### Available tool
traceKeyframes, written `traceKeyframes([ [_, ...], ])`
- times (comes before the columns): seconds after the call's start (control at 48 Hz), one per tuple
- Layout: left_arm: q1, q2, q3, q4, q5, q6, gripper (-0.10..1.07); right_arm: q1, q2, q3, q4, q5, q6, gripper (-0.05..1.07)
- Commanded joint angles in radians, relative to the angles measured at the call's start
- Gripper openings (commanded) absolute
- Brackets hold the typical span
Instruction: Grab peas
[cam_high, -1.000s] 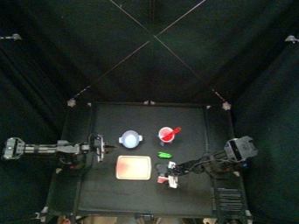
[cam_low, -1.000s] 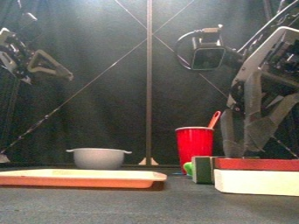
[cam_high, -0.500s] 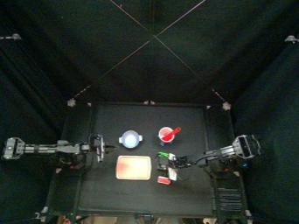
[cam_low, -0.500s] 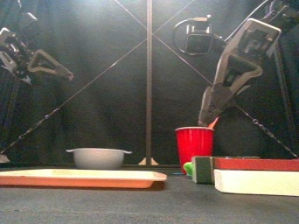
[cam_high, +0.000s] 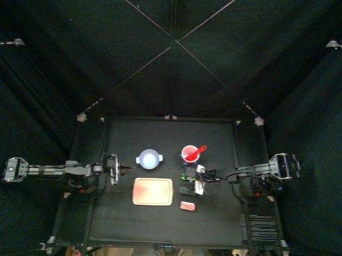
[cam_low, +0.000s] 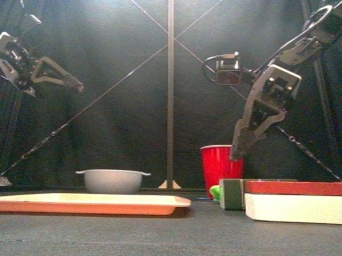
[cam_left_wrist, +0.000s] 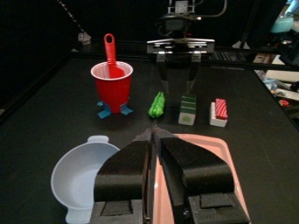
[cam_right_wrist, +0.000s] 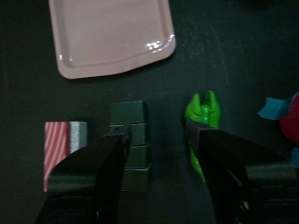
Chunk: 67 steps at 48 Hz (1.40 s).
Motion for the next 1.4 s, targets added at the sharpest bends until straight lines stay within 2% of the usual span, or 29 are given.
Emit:
traceKeyframes([
  [0.0, 0.003, 0.002, -0.011, 0.002, -0.009, 0.002, 0.55, -0.025, -0.006, -0.003, -0.025, -0.005, 0.002, 0.87],
  [0.188, 0.005, 0.003, -0.011, 0.002, -0.011, 0.002, 0.55, -0.075, 0.035, 0.005, -0.021, -0.003, 0.003, 0.88],
  [0.375, 0.008, 0.003, -0.011, 0.003, -0.009, 0.003, 0.55, -0.094, 0.069, 0.009, -0.037, 0.003, 0.002, 0.88],
  [0.896, 0.014, 0.003, -0.008, 0.002, -0.009, 0.002, 0.55, -0.092, 0.147, 0.009, -0.040, 0.025, 0.002, 0.87],
  [1.167, 0.018, 0.003, -0.006, 0.002, -0.009, 0.002, 0.55, -0.087, 0.149, 0.008, -0.040, 0.020, 0.002, 0.85],
  [1.375, 0.021, 0.003, -0.006, 0.002, -0.011, 0.002, 0.55, -0.087, 0.150, 0.006, -0.041, 0.020, 0.002, 0.75],
])
